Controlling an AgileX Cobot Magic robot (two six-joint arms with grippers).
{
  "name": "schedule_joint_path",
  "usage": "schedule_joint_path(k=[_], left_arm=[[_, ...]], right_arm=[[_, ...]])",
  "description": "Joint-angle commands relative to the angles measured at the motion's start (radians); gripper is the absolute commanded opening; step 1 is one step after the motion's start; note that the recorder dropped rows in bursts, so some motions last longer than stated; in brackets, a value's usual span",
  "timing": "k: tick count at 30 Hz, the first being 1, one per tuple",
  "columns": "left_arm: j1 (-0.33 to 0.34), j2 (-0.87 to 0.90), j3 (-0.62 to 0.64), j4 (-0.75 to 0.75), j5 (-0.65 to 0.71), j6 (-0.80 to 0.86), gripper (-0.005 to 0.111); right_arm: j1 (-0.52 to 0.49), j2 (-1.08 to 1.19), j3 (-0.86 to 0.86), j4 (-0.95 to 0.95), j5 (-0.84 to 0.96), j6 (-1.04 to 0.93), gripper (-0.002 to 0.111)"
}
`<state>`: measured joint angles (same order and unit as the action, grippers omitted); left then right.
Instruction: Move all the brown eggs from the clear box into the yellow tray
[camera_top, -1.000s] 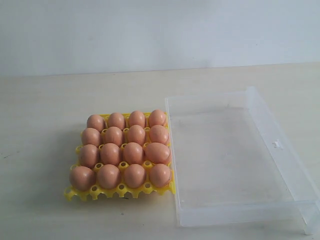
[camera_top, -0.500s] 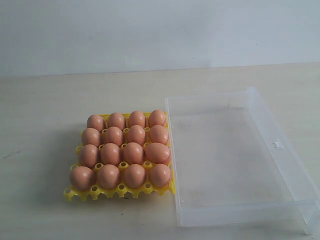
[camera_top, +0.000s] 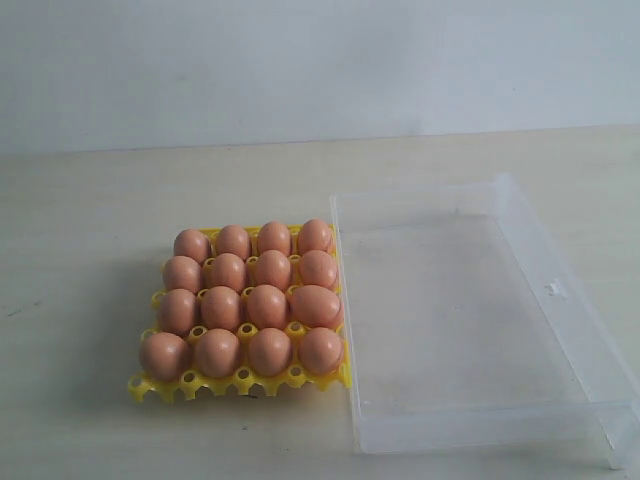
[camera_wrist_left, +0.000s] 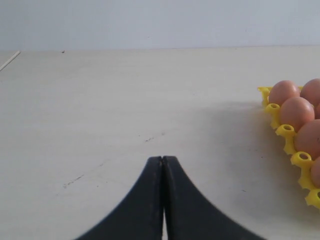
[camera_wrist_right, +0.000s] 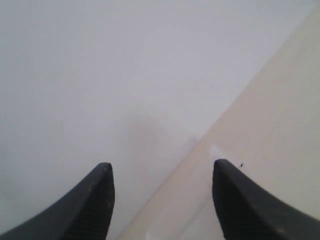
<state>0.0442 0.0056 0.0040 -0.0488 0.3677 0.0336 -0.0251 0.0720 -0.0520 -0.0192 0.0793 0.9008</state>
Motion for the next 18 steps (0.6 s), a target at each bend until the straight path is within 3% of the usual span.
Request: schedule_joint_path(k=[1, 9, 18], left_arm=[[-0.005, -0.006, -0.004, -0.006, -0.014, -0.005, 0.000], [-0.005, -0.006, -0.004, -0.006, -0.014, -0.005, 0.000], [-0.005, -0.006, -0.004, -0.006, -0.014, -0.005, 0.000]], right_arm=[[0.003, -0.050, 0.052, 0.019, -0.003, -0.002, 0.056], [0.079, -0.072, 0.052, 0.019, 0.090, -0.002, 0.056], [0.089, -0.072, 0.052, 0.019, 0.091, -0.002, 0.056]])
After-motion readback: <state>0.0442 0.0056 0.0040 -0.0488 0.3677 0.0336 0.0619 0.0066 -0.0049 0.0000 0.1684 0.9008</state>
